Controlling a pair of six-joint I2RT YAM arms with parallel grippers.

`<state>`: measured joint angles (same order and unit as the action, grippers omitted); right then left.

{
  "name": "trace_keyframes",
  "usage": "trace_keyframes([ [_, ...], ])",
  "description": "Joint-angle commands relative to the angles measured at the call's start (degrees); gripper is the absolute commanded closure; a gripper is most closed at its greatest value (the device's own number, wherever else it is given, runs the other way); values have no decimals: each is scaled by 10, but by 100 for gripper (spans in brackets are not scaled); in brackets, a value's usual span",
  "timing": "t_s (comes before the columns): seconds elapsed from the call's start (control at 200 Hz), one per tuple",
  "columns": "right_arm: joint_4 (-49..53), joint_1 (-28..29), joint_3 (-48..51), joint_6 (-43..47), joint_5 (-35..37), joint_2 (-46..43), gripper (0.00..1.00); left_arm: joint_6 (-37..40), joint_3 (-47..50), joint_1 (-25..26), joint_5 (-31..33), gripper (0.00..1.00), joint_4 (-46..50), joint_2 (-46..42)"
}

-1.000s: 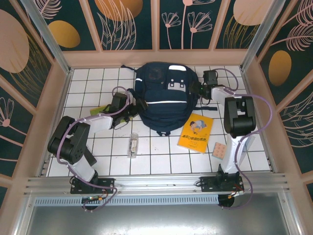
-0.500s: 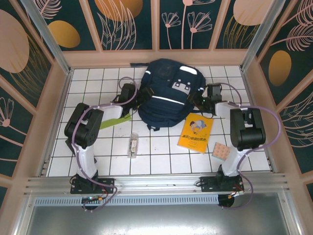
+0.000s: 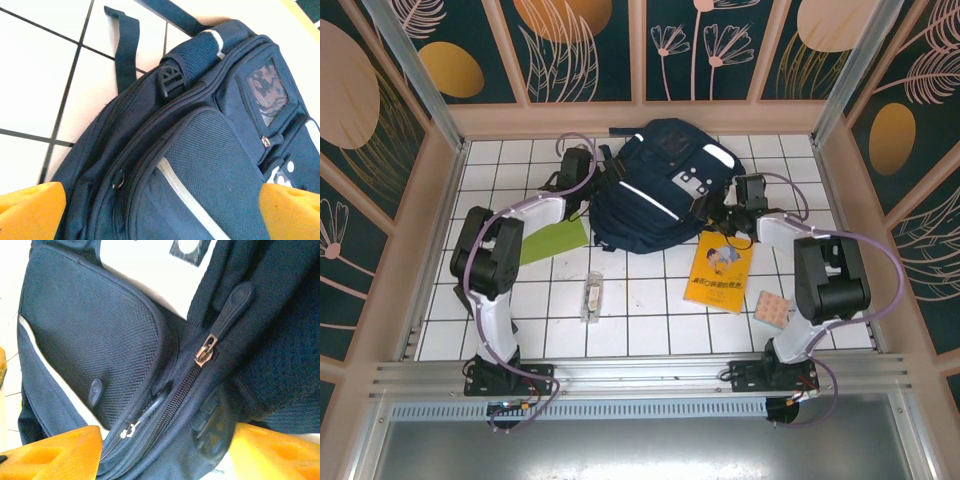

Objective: Pack books, pencil case, and school supplies into a backpack

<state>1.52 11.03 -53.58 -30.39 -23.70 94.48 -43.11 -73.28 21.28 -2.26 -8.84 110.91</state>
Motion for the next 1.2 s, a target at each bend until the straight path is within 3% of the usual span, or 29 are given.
trace_keyframes([
  [0.0,87,-19,-29,70,79,-41,30,40,48,1,9,1,33,-71],
  [0.27,20,-65,-76,55,83,40,30,-77,170,37,-69,1,-53,-124],
  [0.485,-45,-74,-120,-4,18,146,31,-127,211,56,-78,1,-104,-109],
  [0.655,-103,-74,-102,-56,-17,163,34,-123,216,55,-58,1,-114,-85],
  [0.725,-116,-73,-87,-65,-12,152,40,-122,208,55,-55,1,-121,-64],
  [0.896,-121,-73,-69,-68,-30,147,81,-92,142,53,-24,1,-108,-6],
  [0.941,-123,-73,-63,-69,-39,145,85,-79,119,51,-8,1,-93,6],
  [1.041,-109,-73,-52,-63,-33,124,79,-53,78,42,29,1,-70,21],
  [1.196,-55,-76,-32,-33,23,60,54,-51,57,16,35,1,-66,32],
])
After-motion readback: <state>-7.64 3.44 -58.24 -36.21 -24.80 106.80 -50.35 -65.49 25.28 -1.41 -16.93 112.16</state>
